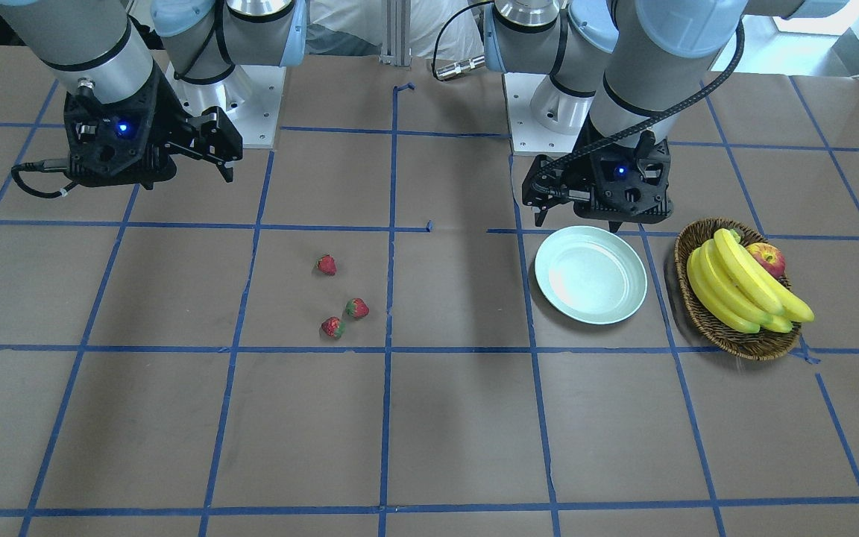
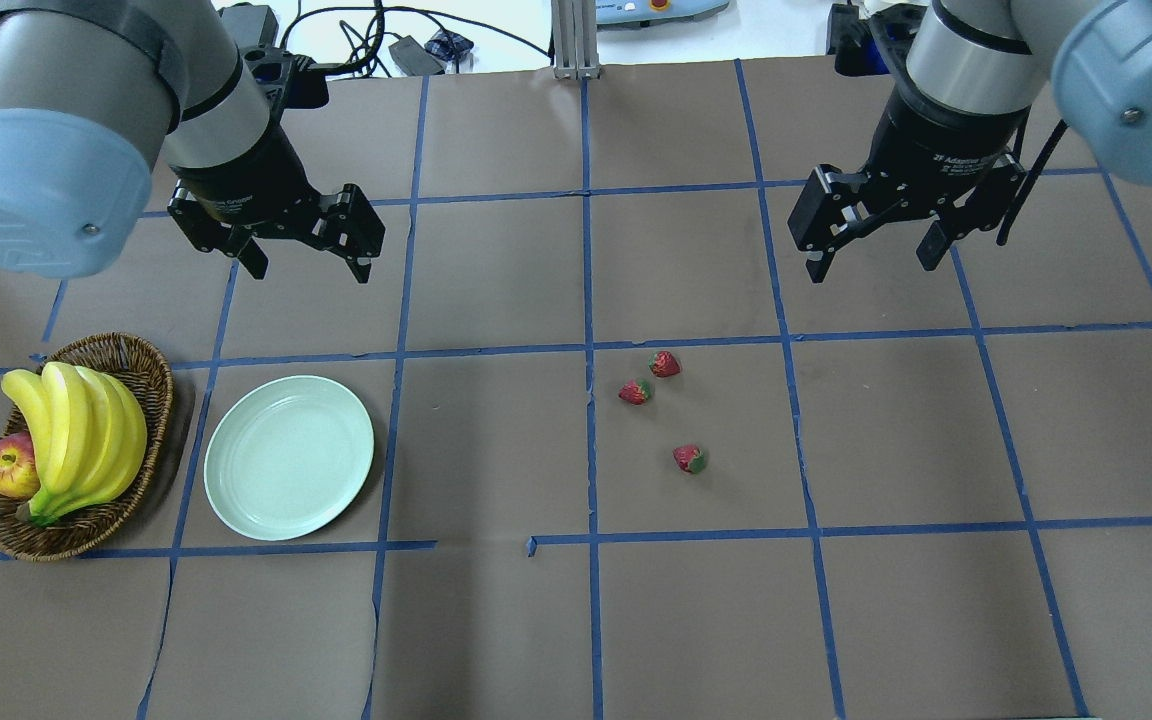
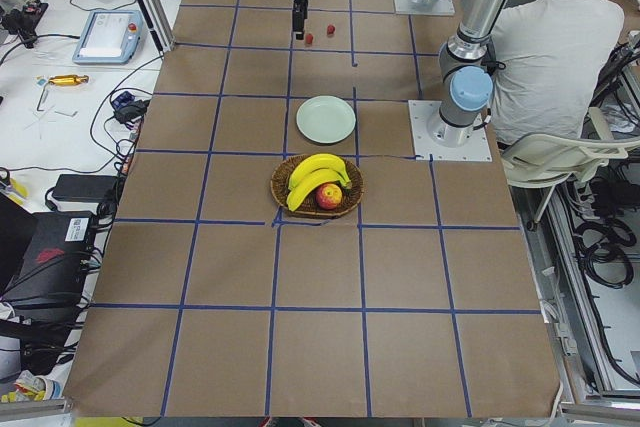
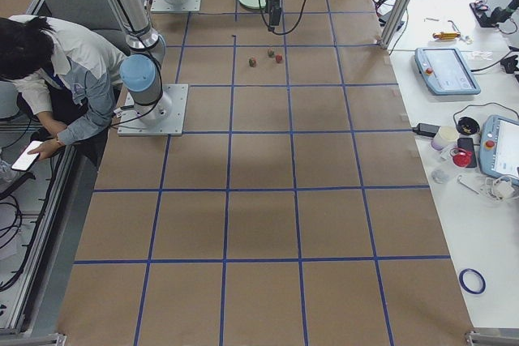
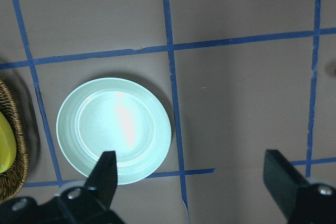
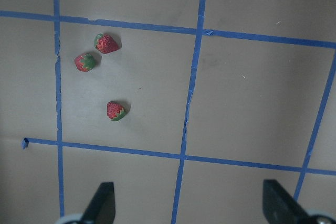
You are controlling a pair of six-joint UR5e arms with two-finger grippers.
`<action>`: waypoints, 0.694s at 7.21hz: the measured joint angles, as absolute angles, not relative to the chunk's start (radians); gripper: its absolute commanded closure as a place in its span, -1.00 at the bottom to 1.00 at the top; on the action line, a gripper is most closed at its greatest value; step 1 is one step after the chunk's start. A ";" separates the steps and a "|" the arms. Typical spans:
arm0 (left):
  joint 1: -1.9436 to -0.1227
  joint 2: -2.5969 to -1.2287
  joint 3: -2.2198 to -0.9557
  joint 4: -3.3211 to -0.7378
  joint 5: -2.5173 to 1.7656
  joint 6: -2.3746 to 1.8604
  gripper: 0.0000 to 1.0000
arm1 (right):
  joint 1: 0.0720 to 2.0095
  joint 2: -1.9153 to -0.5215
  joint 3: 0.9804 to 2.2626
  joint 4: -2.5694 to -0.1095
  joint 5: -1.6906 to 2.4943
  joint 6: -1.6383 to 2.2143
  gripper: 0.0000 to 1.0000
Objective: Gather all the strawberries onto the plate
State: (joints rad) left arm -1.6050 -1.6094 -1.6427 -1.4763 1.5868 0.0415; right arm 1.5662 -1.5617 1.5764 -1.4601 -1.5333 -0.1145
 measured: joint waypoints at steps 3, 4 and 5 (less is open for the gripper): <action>-1.607 -1.608 -1.645 -1.478 1.589 0.017 -1.00 | 1.566 -1.548 1.580 -1.460 -1.535 -0.120 -1.00; -1.607 -1.609 -1.644 -1.477 1.588 0.003 -1.00 | 1.566 -1.539 1.583 -1.462 -1.535 -0.125 -1.00; -1.607 -1.610 -1.645 -1.476 1.586 -0.005 -1.00 | 1.566 -1.530 1.585 -1.464 -1.536 -0.128 -1.00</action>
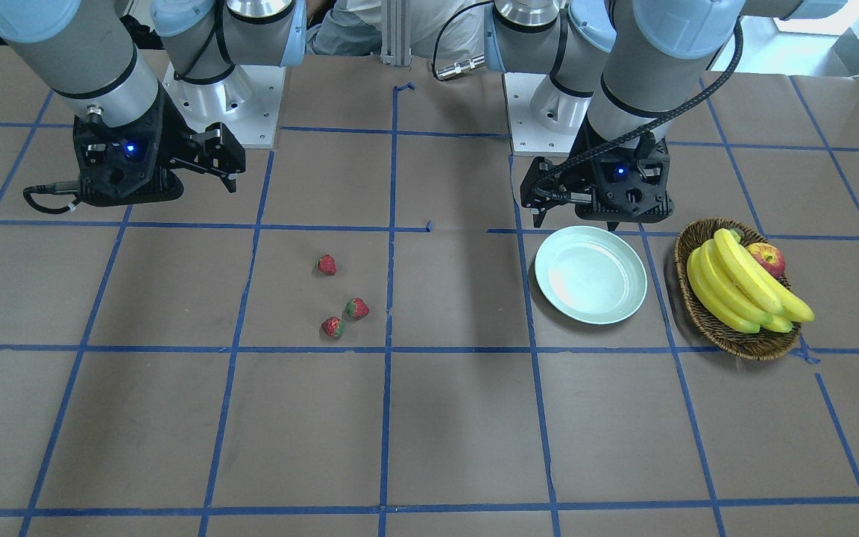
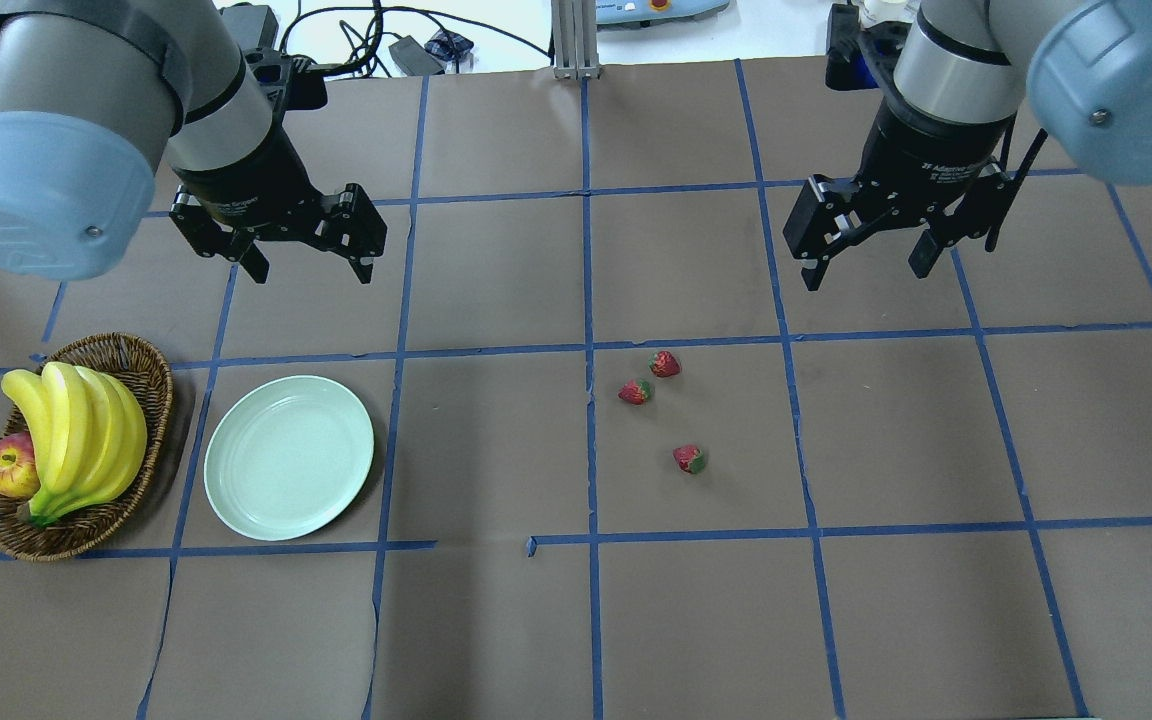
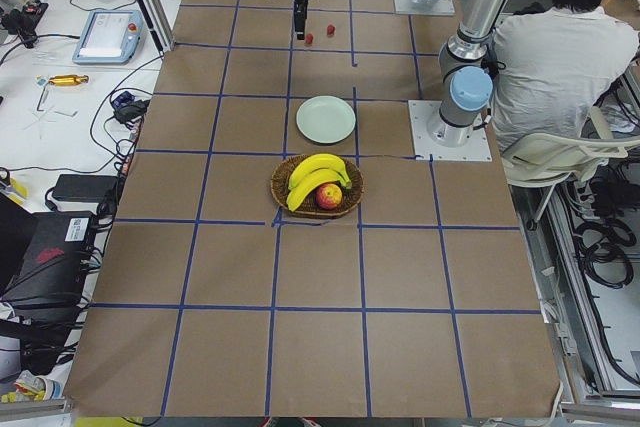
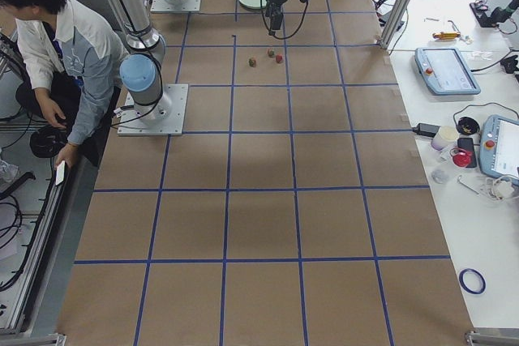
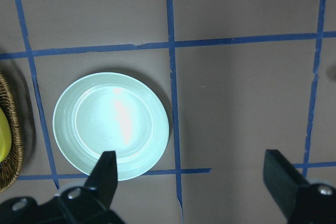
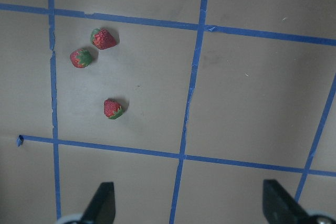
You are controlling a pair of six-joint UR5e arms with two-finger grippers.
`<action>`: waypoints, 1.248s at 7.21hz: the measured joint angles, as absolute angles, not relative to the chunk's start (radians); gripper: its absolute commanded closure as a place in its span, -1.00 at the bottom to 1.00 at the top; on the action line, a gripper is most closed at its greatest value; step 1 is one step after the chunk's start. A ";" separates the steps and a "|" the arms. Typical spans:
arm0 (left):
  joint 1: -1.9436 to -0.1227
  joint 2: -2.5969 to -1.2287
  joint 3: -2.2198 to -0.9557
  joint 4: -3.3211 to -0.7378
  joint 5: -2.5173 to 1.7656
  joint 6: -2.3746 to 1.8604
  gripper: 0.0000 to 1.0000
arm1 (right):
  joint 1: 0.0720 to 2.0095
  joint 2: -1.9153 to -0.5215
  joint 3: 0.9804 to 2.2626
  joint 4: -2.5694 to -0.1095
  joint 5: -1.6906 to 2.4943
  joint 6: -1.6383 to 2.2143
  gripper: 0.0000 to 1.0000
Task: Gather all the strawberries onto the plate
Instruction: 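Lower the right gripper onto the strawberry nearest the robot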
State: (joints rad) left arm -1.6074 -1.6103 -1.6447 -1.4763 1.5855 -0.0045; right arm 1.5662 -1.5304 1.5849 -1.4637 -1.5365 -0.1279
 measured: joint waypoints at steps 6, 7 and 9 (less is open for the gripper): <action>-1.608 -1.636 -1.655 -1.402 1.585 -0.006 -1.00 | 1.619 -1.470 1.637 -1.538 -1.536 -0.129 -1.00; -1.608 -1.638 -1.657 -1.401 1.585 -0.007 -1.00 | 1.646 -1.455 1.681 -1.587 -1.535 -0.128 -1.00; -1.608 -1.640 -1.658 -1.379 1.585 -0.012 -1.00 | 1.702 -1.434 1.804 -1.729 -1.535 -0.134 -1.00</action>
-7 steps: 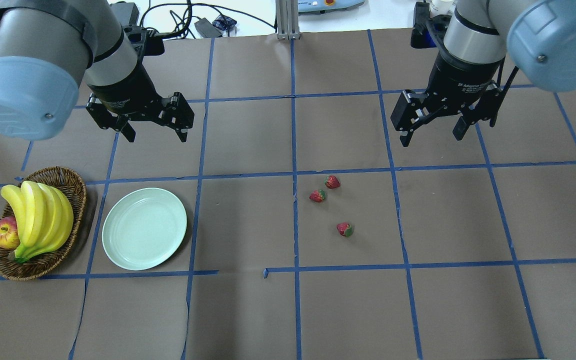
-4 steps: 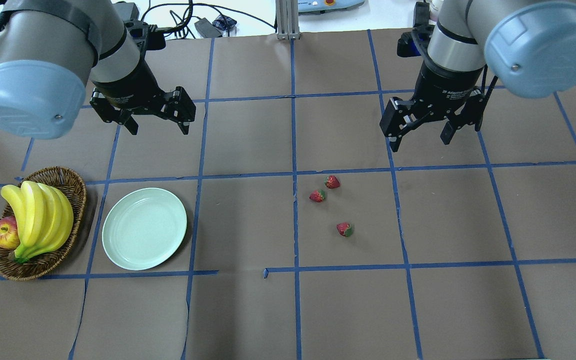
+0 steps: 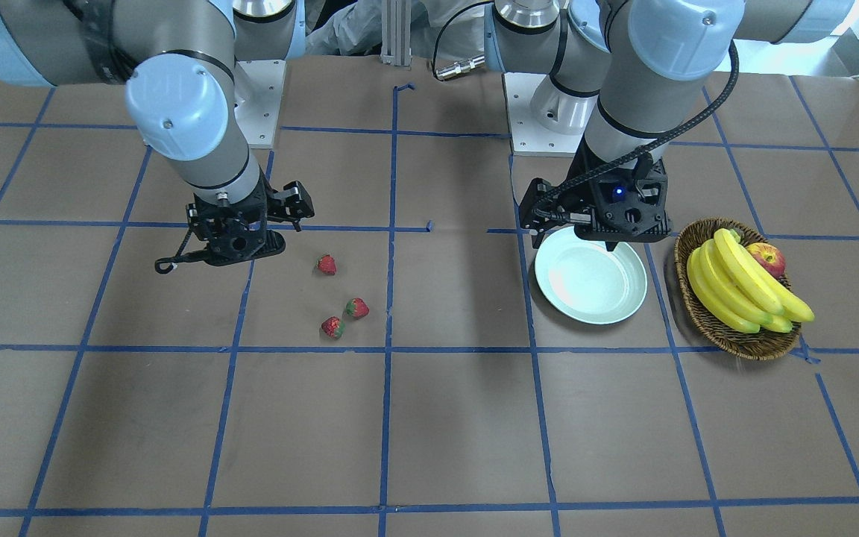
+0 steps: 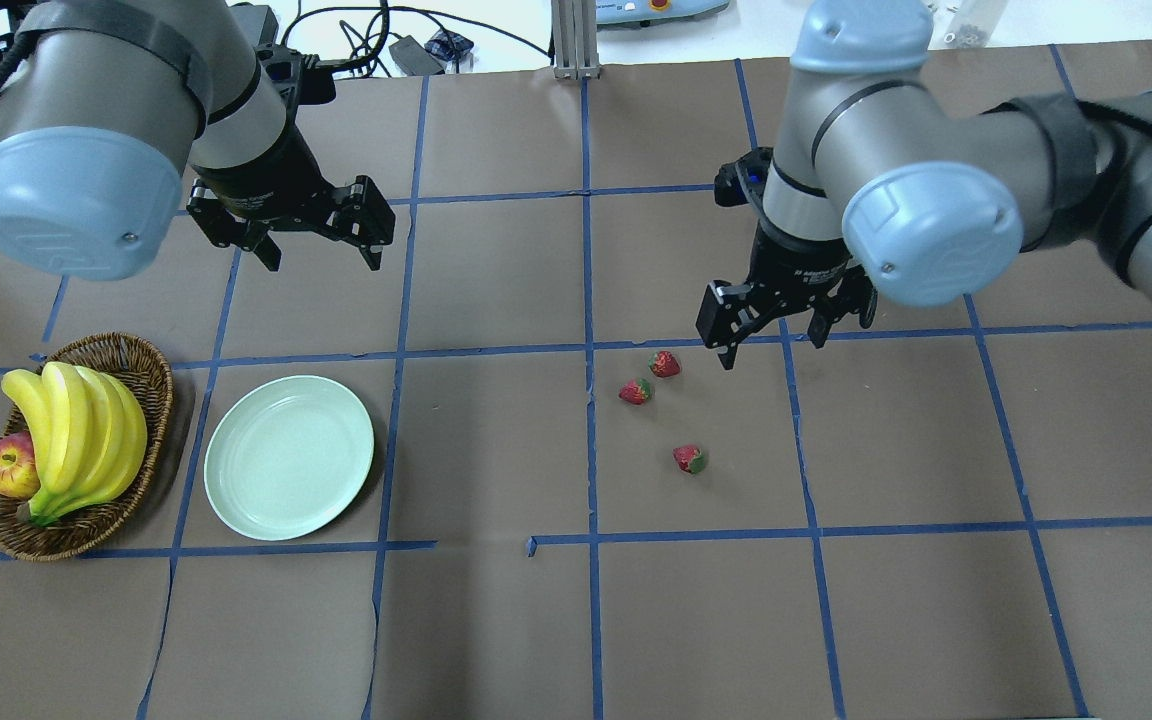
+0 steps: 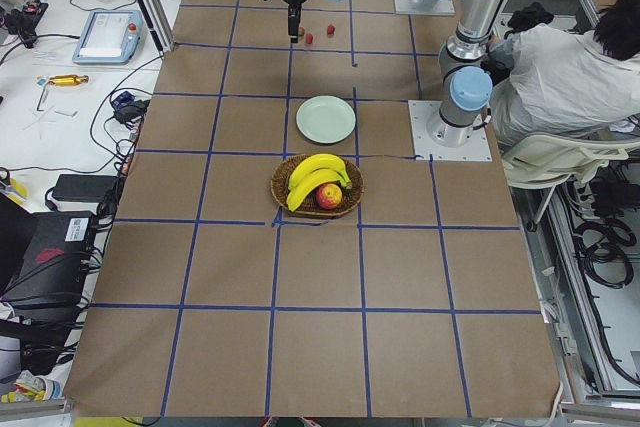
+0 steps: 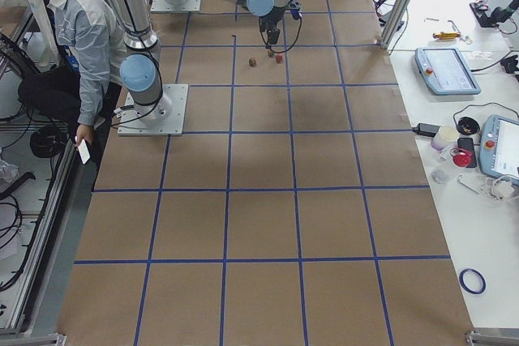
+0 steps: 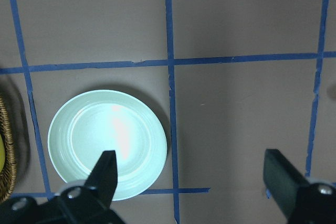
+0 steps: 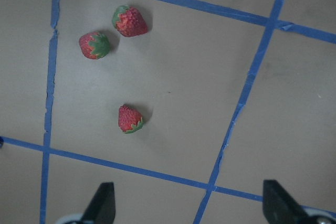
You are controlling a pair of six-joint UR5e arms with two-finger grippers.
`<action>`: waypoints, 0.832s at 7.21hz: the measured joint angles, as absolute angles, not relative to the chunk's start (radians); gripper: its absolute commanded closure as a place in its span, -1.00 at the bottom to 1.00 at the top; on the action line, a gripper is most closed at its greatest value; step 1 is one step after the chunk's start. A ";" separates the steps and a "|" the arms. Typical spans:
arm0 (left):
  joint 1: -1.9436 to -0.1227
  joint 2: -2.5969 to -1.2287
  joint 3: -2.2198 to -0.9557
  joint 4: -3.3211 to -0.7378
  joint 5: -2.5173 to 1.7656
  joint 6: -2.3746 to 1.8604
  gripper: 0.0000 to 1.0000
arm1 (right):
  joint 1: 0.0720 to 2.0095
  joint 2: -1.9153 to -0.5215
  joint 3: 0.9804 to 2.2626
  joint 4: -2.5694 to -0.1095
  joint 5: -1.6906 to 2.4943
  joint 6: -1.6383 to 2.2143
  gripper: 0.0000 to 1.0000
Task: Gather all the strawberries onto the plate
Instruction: 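Lower the right gripper onto the strawberry nearest the robot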
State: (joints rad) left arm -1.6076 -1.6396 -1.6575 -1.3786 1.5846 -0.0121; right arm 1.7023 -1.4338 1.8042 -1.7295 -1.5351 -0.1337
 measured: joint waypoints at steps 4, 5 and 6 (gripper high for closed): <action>-1.606 -1.651 -1.678 -1.354 1.582 -0.005 -1.00 | 1.751 -1.368 1.963 -1.904 -1.510 -0.267 -1.00; -1.607 -1.652 -1.684 -1.354 1.579 -0.008 -1.00 | 1.767 -1.342 1.989 -1.962 -1.484 -0.270 -1.00; -1.607 -1.654 -1.688 -1.355 1.577 -0.009 -1.00 | 1.776 -1.319 2.004 -2.009 -1.470 -0.270 -1.00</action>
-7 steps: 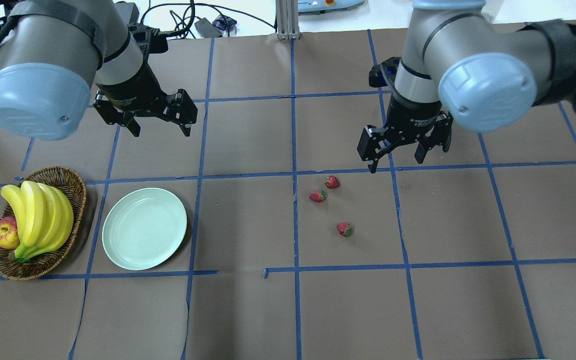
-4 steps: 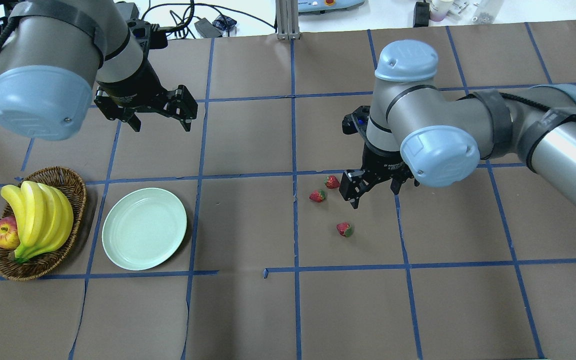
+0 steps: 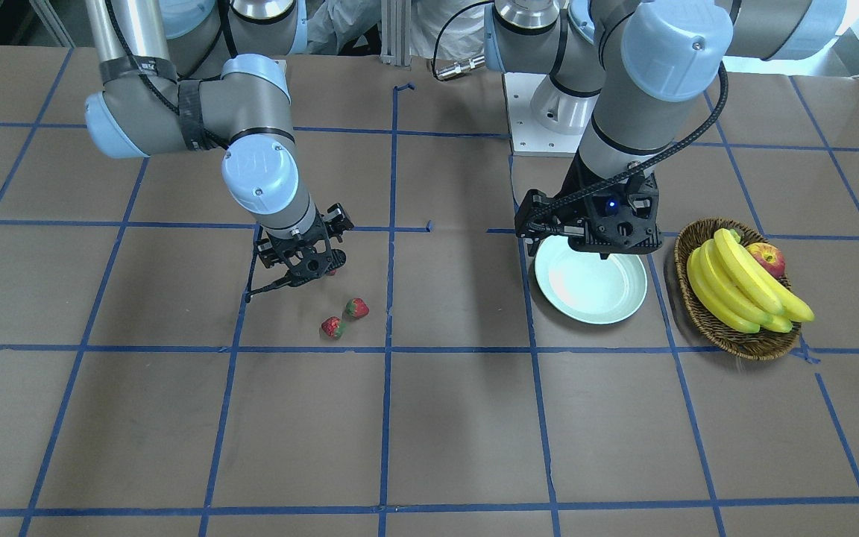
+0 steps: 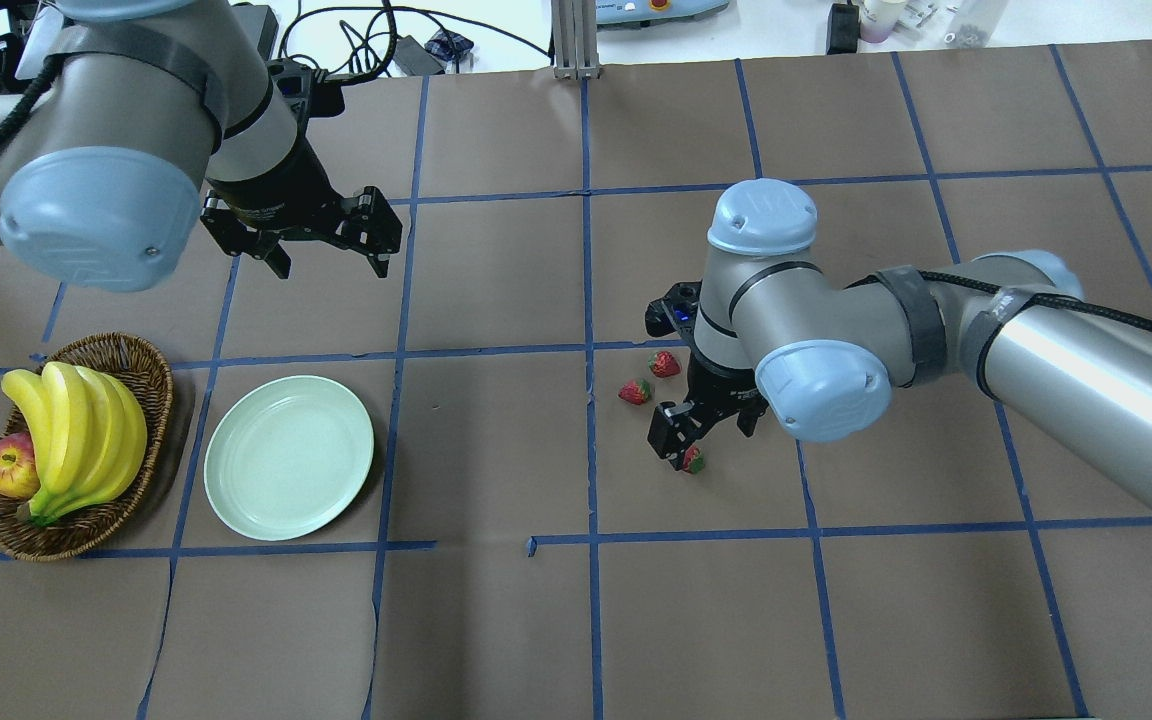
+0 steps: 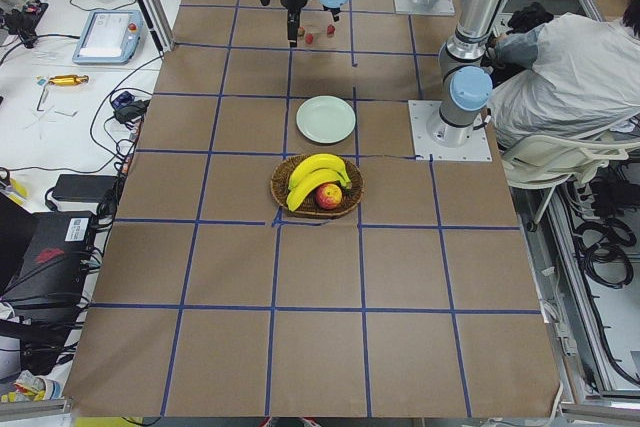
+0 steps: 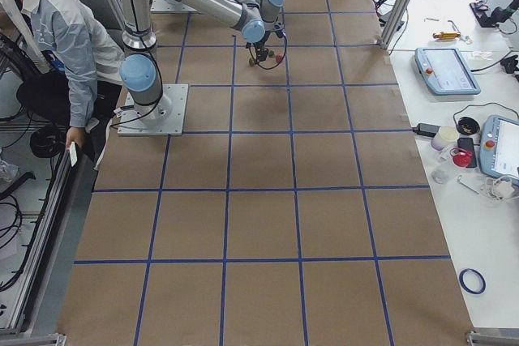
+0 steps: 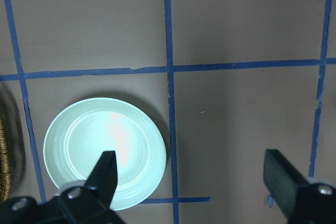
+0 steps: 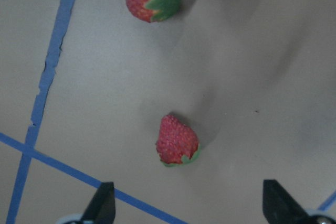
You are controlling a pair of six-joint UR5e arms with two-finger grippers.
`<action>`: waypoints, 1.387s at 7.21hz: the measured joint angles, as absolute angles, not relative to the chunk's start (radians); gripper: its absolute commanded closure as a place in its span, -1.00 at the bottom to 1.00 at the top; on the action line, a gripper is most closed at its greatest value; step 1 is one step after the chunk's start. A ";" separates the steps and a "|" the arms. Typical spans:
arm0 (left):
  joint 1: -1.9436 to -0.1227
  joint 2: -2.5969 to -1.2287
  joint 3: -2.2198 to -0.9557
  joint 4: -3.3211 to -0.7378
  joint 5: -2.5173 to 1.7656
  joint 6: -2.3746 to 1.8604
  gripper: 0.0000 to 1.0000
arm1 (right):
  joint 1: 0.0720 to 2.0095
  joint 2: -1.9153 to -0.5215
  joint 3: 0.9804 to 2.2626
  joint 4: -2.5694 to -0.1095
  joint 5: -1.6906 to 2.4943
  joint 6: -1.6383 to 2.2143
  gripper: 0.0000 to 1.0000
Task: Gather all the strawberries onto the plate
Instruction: 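Lower the right gripper onto the strawberry nearest the robot, then close the right gripper on the red strawberry, then carry the strawberry toward the plate and set it down midway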
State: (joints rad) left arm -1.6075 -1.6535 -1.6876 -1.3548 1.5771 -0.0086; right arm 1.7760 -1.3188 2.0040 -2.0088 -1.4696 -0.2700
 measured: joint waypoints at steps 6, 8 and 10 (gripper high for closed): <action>-1.606 -1.659 -1.735 -1.354 1.583 0.003 -1.00 | 1.789 -1.250 2.013 -2.065 -1.453 -0.271 -0.41; -1.606 -1.661 -1.736 -1.354 1.583 0.005 -1.00 | 1.790 -1.234 2.013 -2.081 -1.453 -0.273 0.93; -1.606 -1.661 -1.732 -1.353 1.583 0.003 -1.00 | 1.790 -1.232 2.013 -2.083 -1.455 -0.272 1.00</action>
